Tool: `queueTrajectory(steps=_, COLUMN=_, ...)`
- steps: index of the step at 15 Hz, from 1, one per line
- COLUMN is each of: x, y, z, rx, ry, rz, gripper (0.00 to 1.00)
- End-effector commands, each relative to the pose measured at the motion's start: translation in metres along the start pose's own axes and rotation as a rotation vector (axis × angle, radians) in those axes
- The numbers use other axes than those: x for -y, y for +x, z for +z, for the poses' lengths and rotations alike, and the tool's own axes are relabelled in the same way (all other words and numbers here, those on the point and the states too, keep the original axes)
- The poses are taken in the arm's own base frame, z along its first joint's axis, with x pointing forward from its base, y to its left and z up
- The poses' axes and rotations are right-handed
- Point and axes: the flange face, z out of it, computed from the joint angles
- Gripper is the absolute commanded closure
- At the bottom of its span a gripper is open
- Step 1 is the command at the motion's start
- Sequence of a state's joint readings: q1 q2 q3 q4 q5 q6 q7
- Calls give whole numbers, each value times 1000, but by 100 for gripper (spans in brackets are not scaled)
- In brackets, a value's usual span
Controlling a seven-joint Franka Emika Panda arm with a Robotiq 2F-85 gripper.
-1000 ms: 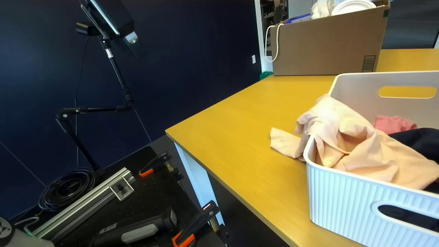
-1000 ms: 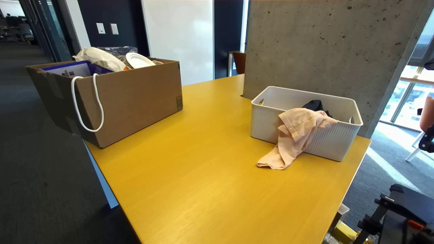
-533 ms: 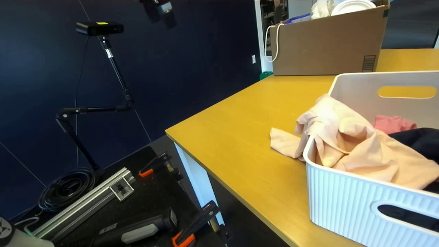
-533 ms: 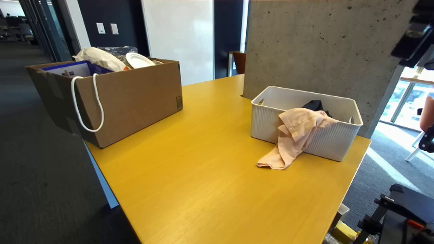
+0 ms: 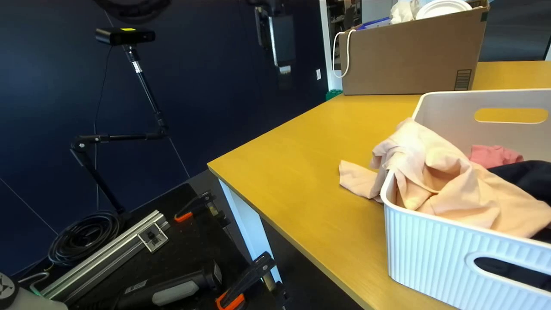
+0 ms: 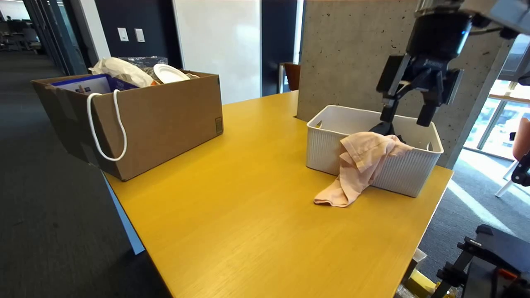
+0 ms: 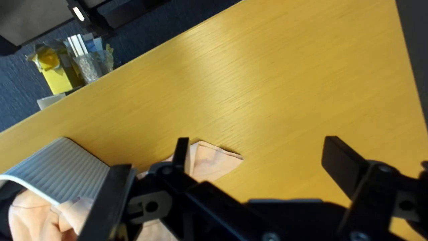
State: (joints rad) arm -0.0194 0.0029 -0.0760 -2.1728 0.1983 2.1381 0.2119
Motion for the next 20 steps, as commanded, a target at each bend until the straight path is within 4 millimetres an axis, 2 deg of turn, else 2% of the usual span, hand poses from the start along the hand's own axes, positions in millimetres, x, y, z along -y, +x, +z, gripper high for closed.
queueTrajectory(steps=1, x=-16, y=38, z=38, rx=101, ry=-10, rz=167, gripper=0)
queueTrajectory(steps=3, x=-24, y=53, z=67, rx=155, ry=-19, rz=237, gripper=0)
queueTrajectory(steps=5, x=-32, y=79, z=96, rx=156, ry=-19, rz=293, gripper=0)
queueTrajectory(steps=9, x=-39, y=122, z=116, rx=95, ry=3, rz=371, gripper=0)
queueTrajectory(steps=20, x=-4, y=175, z=185, rx=82, ry=-42, rz=463, gripper=0)
